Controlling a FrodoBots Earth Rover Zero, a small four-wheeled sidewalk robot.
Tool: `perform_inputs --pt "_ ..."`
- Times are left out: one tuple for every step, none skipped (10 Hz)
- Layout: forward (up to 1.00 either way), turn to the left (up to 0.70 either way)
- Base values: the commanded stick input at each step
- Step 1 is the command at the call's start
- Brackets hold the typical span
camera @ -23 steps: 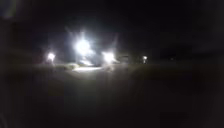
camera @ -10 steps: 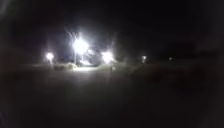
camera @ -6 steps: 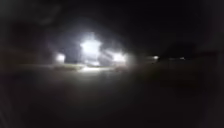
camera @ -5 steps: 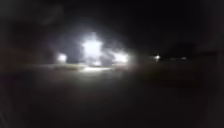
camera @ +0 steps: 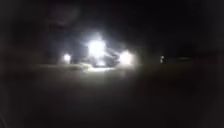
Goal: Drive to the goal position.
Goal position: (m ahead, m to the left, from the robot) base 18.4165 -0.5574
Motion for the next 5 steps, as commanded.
perform_inputs --pt "0.70 0.00" --pt "0.70 0.00" --pt "0.70 0.00" --pt "0.70 0.00" --pt "0.70 0.00"
